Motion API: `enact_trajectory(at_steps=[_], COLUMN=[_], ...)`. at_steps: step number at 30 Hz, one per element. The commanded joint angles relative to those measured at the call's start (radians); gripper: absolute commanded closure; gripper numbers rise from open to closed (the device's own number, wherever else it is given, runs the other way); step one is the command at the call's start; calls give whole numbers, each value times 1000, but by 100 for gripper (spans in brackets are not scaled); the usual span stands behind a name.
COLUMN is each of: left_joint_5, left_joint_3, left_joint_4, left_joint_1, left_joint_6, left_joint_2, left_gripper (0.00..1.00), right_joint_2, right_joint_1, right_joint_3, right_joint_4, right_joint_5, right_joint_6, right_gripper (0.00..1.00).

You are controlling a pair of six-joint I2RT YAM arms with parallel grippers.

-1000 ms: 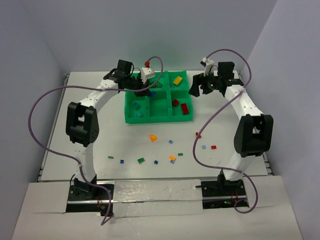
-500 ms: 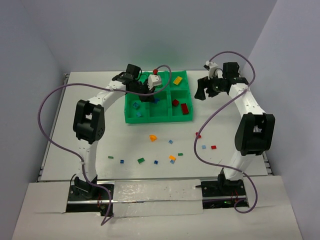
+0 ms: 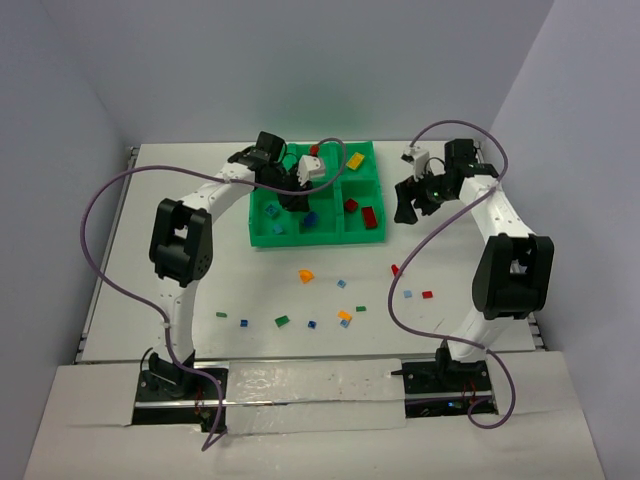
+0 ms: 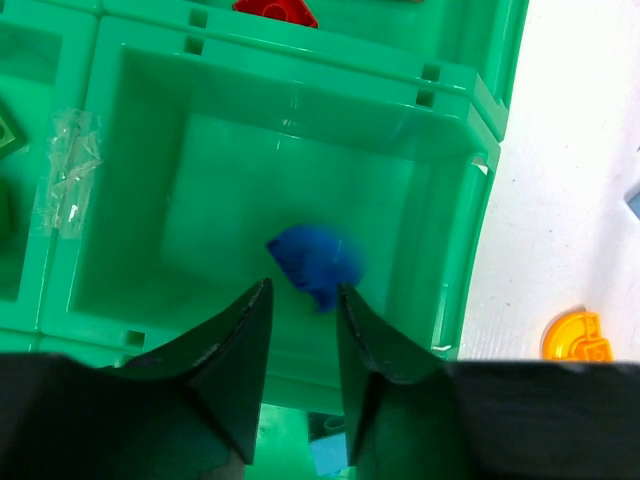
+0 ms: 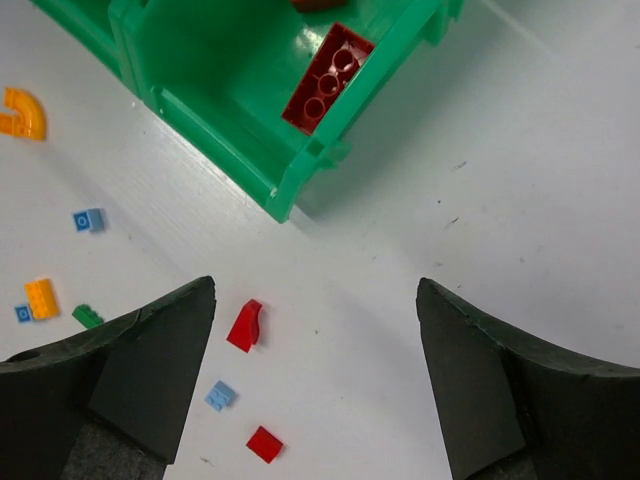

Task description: Sort the legos into containers by color

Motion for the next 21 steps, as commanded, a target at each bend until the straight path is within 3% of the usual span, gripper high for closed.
enact_trajectory(at_steps=[1, 8, 21], left_joint_5=[-1, 1, -99], left_joint_3=[34, 19, -183], left_joint_4=[-13, 31, 462], left_joint_1=[-7, -8, 8], left_joint_6=[22, -9, -346], left_joint_2=[-4, -52, -343], left_gripper=[55, 42, 19], right_joint_2=[-56, -82, -129], right_joint_1=[1, 31, 222], right_joint_3=[-15, -66, -232], right_joint_4=[-36, -39, -65], right_joint_5=[1, 78, 283], right_joint_6=[-66, -100, -42], right_gripper=[13, 23, 35])
